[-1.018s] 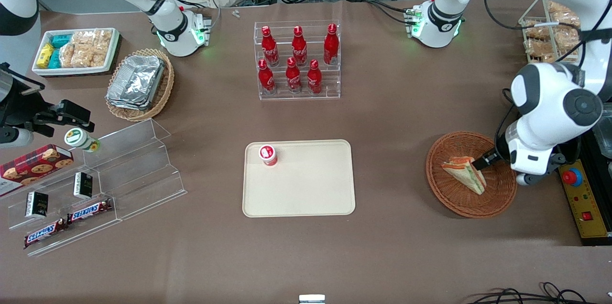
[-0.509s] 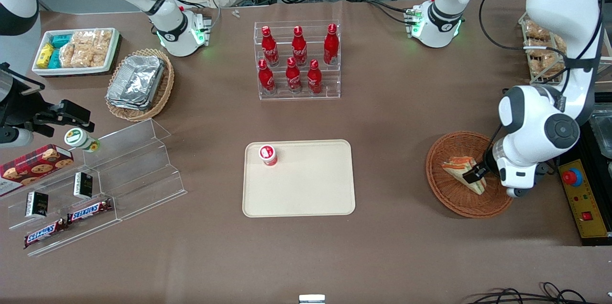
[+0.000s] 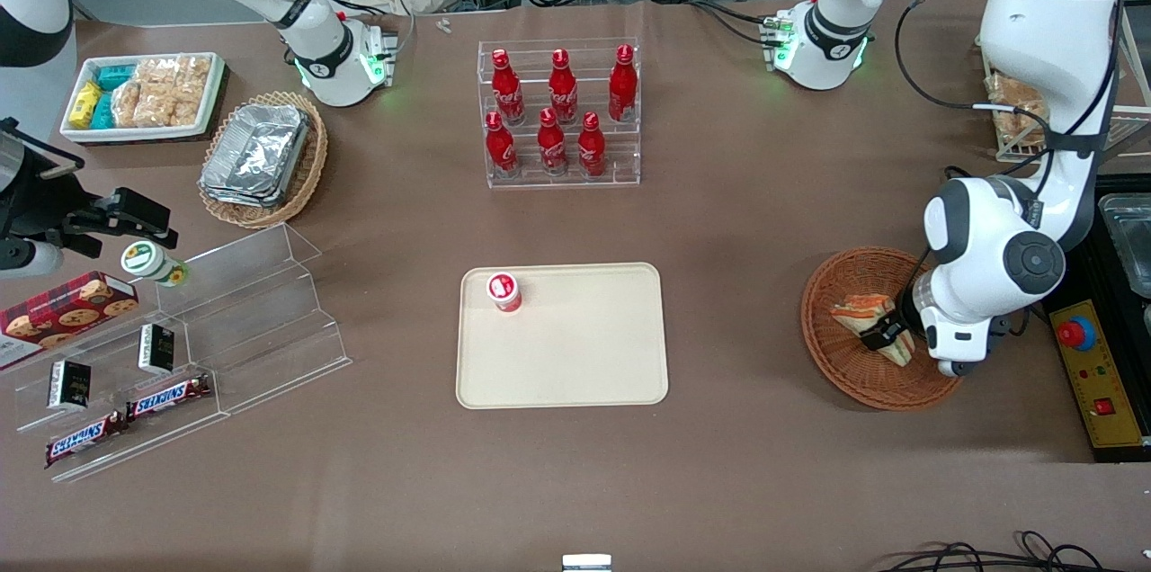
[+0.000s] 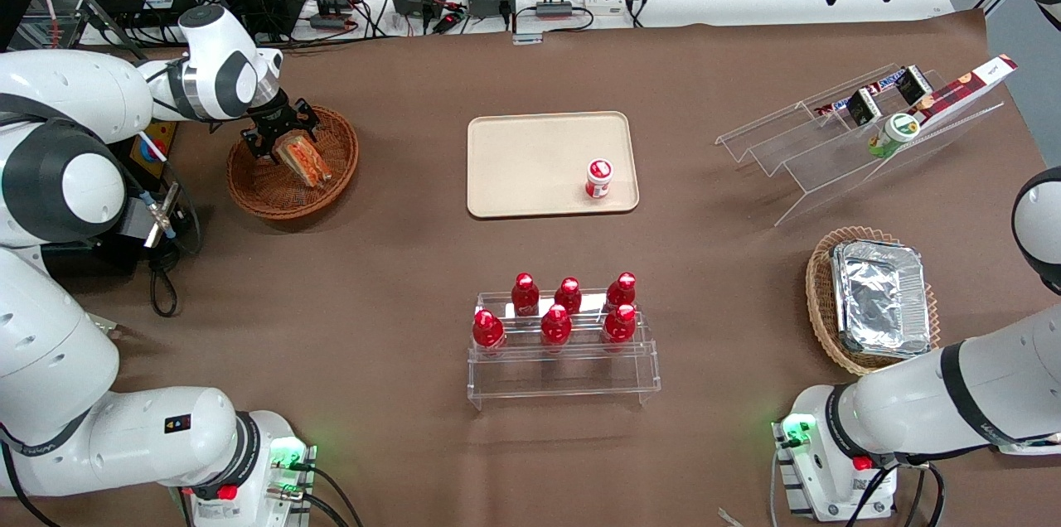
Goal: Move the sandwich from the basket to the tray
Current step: 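Close the left gripper on the sandwich's upright edge, then lift the sandwich out of the basket with the left gripper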
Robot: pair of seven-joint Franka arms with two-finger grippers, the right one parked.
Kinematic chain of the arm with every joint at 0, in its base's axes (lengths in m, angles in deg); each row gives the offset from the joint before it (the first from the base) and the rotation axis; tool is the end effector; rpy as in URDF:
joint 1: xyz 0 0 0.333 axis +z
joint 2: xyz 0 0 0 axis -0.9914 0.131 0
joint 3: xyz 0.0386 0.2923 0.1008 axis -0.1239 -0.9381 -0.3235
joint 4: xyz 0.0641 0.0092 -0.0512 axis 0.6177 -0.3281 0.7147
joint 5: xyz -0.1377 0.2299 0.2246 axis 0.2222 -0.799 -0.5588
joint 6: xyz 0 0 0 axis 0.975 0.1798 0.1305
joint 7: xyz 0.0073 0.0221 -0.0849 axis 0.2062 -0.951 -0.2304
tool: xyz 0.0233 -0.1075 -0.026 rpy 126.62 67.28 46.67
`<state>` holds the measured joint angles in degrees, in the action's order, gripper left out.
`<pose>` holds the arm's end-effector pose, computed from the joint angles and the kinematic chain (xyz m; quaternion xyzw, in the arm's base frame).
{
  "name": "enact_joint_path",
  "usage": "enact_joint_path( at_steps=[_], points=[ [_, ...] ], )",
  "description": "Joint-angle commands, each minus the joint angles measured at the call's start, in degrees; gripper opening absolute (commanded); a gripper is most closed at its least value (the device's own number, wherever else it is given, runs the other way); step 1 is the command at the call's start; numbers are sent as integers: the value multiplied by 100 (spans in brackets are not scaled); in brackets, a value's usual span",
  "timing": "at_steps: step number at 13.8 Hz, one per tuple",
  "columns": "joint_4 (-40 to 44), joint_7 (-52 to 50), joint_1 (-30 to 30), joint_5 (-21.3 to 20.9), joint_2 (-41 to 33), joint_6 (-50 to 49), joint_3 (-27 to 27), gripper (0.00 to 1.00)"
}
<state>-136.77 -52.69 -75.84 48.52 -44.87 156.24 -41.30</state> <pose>0.5860 -0.0068 0.2668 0.9393 0.3421 -0.0222 0.0109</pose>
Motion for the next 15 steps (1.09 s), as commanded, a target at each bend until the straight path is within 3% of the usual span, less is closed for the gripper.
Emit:
enact_joint_path(
  at_steps=[1,5,7,10,15],
  points=[
    [90,-177,-4,-60,38,51,-2,67],
    [186,-247,-4,-60,-111,-220,-2,2],
    [475,-247,-4,-52,-330,-807,15,0],
    [1536,-212,-21,-25,-480,-2535,112,0],
    [3234,77,-13,28,-551,-4771,673,0]
  ],
)
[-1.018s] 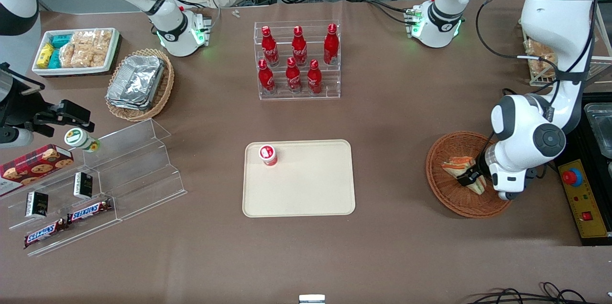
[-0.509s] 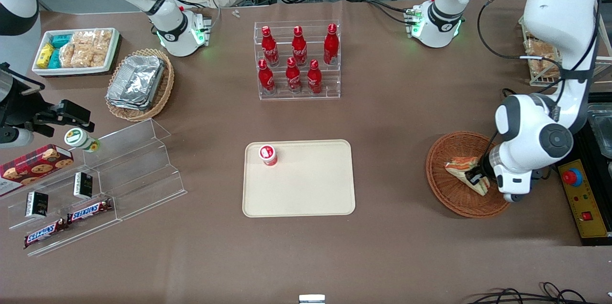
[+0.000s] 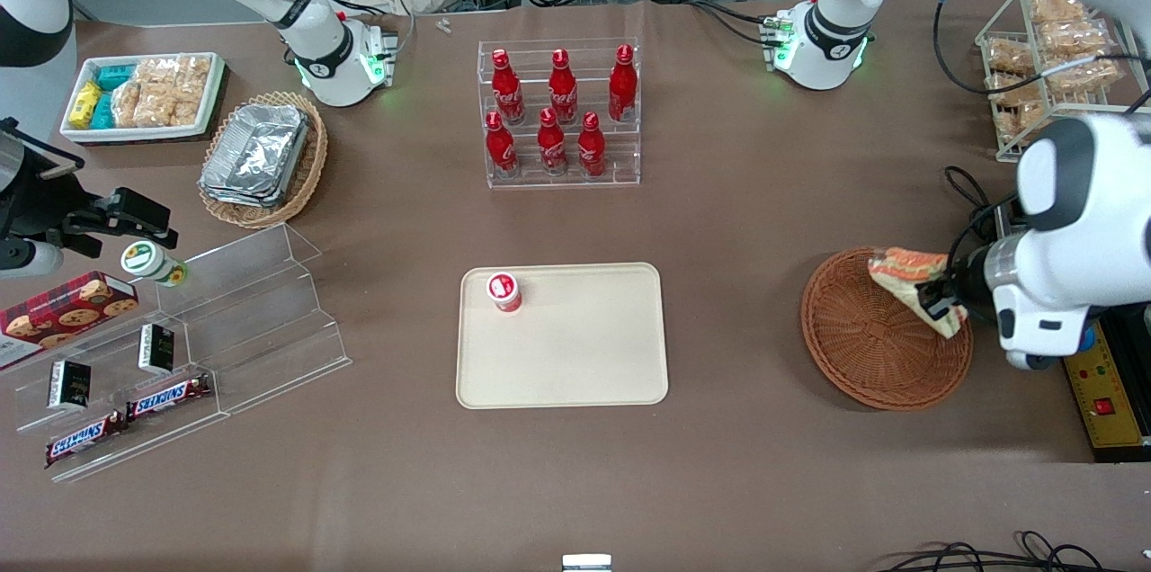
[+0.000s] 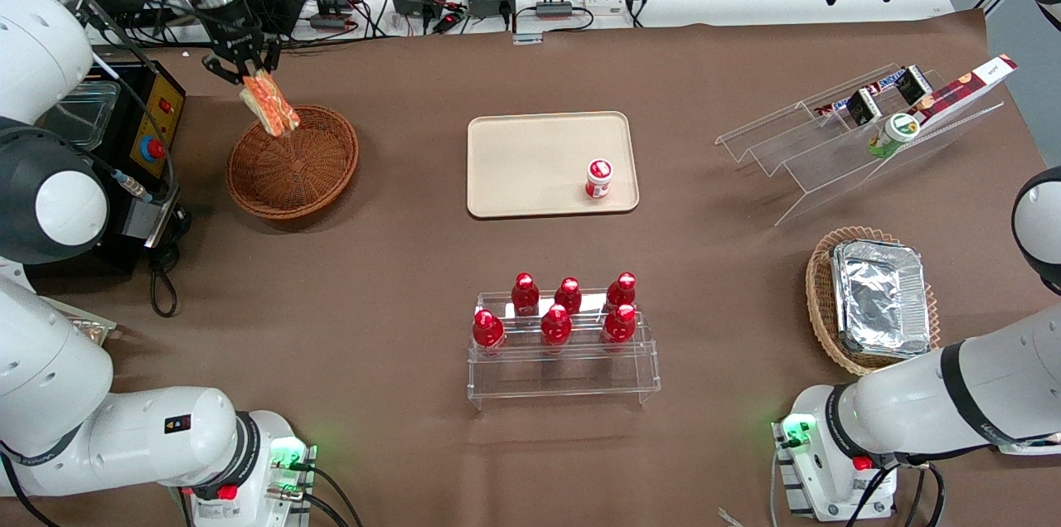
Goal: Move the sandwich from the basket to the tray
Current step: 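Lift the sandwich out of the basket with the left gripper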
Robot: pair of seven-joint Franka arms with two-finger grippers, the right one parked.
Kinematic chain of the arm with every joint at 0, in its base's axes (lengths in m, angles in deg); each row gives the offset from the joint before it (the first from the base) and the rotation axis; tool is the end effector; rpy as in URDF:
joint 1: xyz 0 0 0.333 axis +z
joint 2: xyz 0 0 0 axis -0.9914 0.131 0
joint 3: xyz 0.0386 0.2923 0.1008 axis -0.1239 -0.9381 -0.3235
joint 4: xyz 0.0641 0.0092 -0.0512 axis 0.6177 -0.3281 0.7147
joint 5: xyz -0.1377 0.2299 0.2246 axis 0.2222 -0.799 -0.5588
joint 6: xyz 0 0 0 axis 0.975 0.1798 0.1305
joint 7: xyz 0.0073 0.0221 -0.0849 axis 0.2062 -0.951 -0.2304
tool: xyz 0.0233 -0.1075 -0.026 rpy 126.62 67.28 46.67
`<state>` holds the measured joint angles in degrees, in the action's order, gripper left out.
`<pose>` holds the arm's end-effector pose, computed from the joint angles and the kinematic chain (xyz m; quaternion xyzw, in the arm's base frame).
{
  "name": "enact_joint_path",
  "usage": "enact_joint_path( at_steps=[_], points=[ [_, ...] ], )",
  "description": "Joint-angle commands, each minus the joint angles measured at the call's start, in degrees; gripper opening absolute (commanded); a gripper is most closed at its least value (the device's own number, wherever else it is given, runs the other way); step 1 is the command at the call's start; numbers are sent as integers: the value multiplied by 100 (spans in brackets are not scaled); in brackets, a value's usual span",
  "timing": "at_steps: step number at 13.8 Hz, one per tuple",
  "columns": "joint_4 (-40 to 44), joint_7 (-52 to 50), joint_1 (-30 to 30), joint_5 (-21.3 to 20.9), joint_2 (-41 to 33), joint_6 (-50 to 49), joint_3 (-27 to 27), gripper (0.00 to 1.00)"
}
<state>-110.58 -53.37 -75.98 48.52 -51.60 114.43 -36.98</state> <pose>0.5942 -0.0378 0.4689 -0.9443 -0.3152 0.0922 0.0207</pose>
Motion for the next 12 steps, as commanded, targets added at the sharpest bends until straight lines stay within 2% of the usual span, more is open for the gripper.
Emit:
enact_joint_path(
  at_steps=[1,4,7,10,12],
  points=[
    [739,259,1,28,61,-811,400,0],
    [741,733,-8,-25,-115,-831,936,0],
    [706,796,-130,-182,-54,-691,1498,0],
    [732,814,-1033,-805,218,-620,1579,0],
    [723,814,-1491,-904,376,-279,1570,0]
  ],
)
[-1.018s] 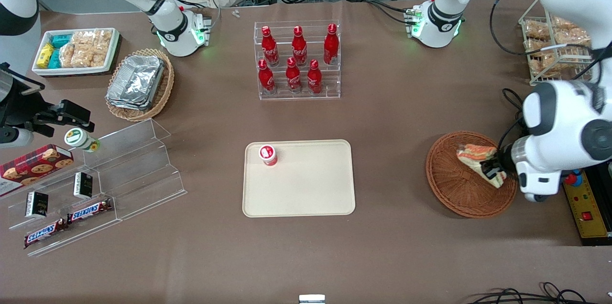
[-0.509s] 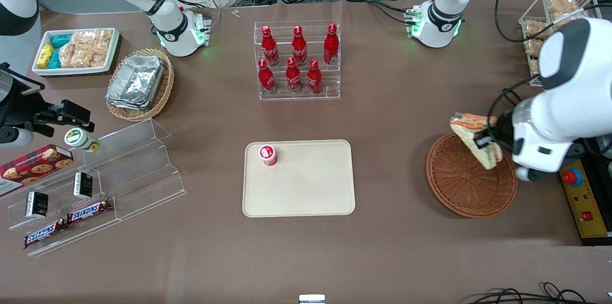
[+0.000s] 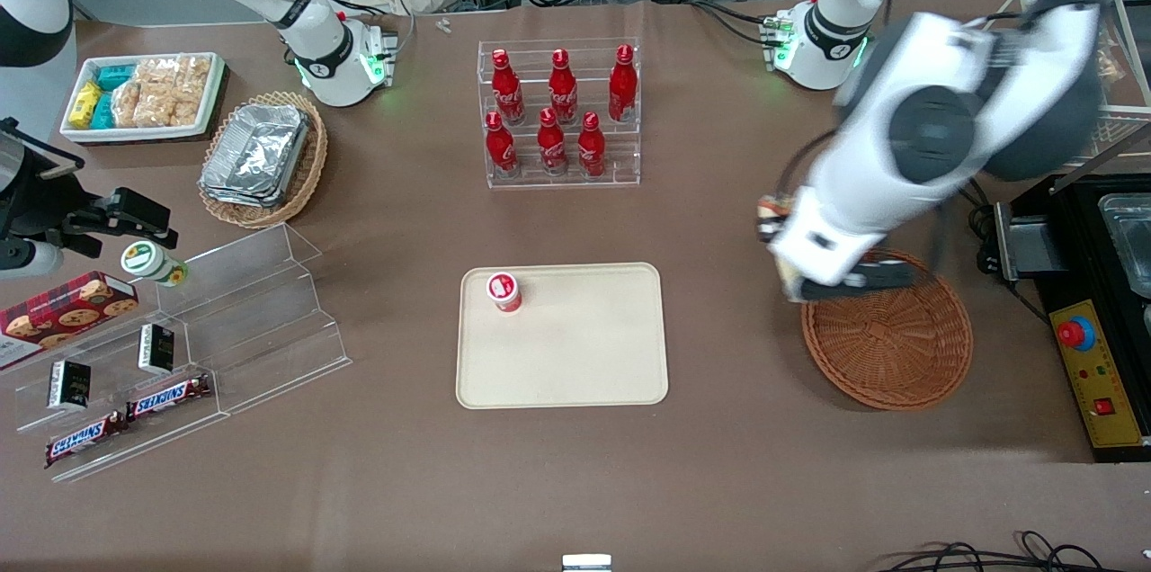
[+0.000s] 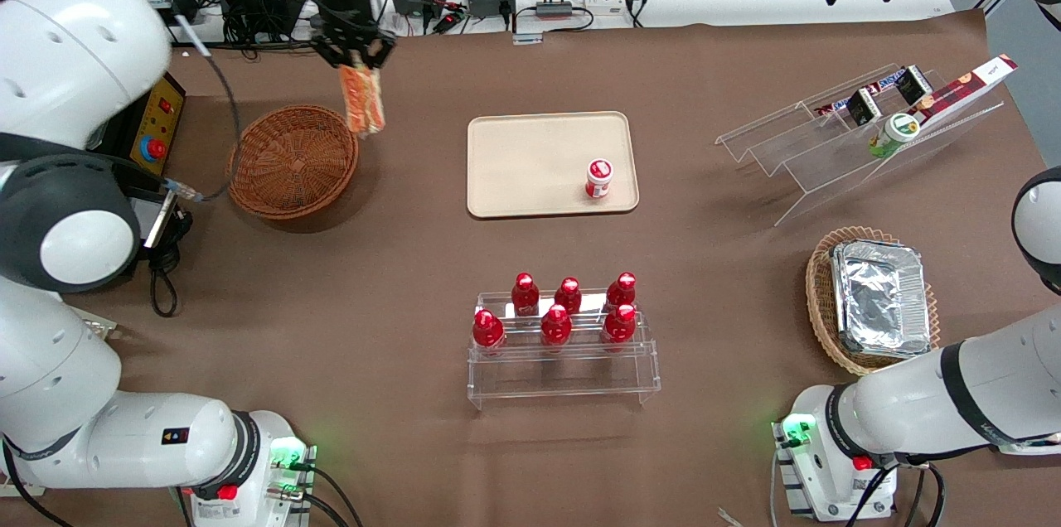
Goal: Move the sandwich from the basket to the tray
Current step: 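Lift the sandwich out of the basket with the left gripper, then carry the sandwich over the cream tray and lower it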
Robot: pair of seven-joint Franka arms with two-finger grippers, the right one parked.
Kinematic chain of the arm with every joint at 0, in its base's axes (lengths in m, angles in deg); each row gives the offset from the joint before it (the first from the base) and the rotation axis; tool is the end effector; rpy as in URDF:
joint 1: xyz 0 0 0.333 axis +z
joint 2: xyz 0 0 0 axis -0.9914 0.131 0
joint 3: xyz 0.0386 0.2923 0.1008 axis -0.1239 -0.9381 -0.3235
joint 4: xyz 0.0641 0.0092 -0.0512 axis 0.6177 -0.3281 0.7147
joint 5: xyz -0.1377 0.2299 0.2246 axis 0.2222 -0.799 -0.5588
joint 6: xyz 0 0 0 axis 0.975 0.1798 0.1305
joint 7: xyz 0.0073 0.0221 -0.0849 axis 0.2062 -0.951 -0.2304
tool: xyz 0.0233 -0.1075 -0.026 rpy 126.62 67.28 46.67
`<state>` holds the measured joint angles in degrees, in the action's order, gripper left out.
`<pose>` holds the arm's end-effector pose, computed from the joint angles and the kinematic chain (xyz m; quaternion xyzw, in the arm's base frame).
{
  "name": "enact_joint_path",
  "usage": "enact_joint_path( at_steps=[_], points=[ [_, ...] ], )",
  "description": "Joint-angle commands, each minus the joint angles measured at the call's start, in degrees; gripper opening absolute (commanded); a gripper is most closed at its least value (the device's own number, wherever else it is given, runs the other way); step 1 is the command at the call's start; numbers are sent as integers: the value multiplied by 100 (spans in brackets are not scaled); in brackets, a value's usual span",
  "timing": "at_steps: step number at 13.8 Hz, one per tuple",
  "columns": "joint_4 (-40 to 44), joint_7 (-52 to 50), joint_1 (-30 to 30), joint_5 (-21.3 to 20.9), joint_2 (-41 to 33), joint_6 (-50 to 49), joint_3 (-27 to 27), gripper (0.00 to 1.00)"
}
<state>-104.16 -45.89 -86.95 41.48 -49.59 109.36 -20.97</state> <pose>0.5371 -0.2647 0.5050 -0.9964 -0.0247 0.0724 0.0370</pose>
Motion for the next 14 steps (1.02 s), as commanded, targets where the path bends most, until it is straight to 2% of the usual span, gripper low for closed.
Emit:
enact_joint_path(
  at_steps=[1,3,6,8,11,14],
  points=[
    [81,49,-440,-174,324,604,-14,0],
    [54,-39,-729,-191,736,1474,-14,0],
    [37,4,-765,-174,1352,2564,30,0],
    [-16,31,-922,-366,1712,3049,39,0],
    [-25,13,-1047,-692,2231,3463,13,0],
    [-34,57,-1055,-736,2504,3482,13,0]
  ],
)
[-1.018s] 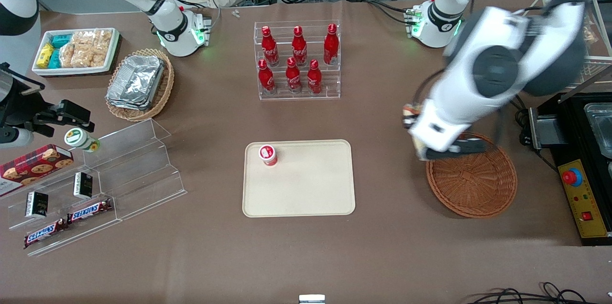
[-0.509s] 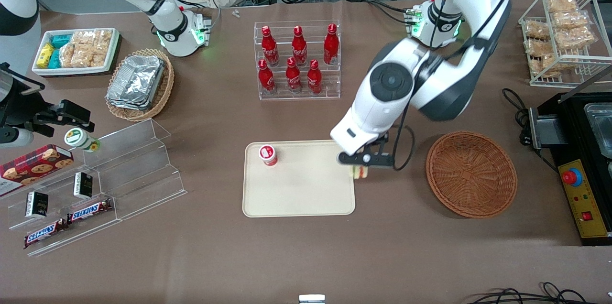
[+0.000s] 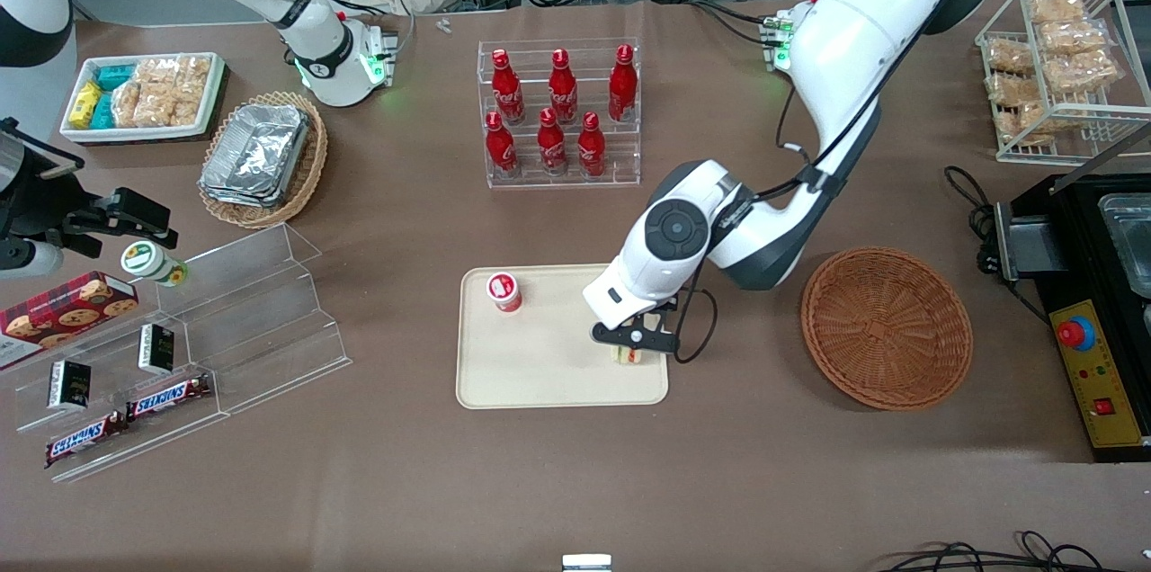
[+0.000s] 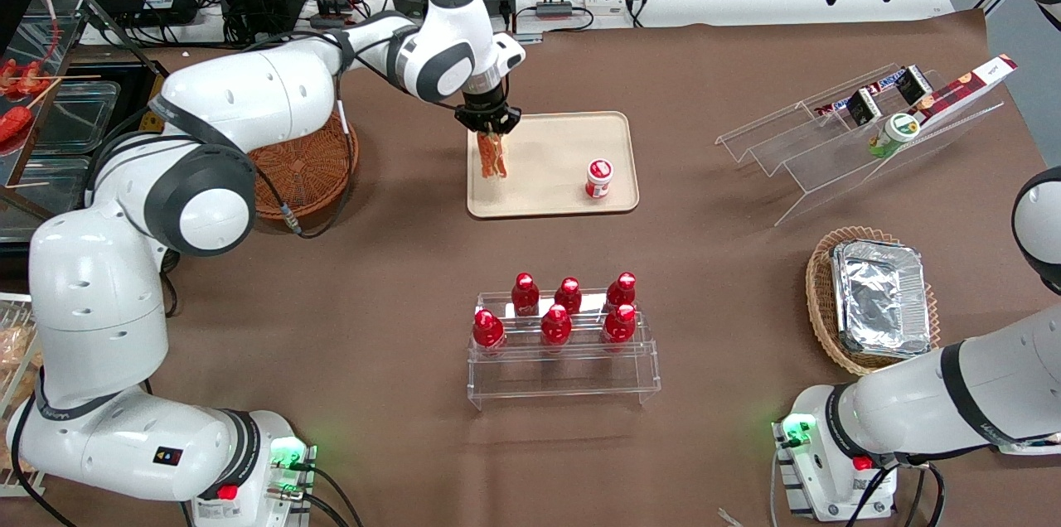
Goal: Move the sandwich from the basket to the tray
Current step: 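Carry the sandwich over the cream tray and lower it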
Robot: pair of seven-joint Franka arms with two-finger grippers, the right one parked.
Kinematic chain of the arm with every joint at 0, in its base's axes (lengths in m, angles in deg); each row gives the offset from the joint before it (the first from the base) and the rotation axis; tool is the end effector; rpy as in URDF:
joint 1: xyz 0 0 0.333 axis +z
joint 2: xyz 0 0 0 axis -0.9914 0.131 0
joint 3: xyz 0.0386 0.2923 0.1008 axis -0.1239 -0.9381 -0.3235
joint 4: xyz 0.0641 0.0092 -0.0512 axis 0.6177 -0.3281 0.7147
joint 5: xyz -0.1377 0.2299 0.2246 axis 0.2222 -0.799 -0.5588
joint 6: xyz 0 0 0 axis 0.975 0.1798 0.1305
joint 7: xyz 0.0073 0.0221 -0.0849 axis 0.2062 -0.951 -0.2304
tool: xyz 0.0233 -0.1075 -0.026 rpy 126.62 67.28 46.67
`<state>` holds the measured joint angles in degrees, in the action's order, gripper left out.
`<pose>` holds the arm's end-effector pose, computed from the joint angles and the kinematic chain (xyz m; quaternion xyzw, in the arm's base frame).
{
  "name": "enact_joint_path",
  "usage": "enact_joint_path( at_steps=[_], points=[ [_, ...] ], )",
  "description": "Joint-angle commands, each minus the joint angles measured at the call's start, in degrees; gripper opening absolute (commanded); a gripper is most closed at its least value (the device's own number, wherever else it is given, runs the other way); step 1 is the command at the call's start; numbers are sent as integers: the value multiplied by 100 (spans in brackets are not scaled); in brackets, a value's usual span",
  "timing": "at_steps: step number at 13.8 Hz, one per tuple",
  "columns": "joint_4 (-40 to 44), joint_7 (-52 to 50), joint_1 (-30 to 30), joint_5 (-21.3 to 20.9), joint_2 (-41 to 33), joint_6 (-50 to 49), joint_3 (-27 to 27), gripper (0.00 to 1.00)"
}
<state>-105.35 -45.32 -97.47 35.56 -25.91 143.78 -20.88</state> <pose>0.5622 -0.4054 0.2927 0.9949 -0.0766 -0.0151 0.0632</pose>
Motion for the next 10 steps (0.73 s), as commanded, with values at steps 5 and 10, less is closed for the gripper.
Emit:
enact_joint_path(
  at_steps=[5,10],
  points=[
    [-11,-61,14,-285,251,-4,4,28],
    [-64,-123,23,-285,190,-92,-119,99]
  ],
)
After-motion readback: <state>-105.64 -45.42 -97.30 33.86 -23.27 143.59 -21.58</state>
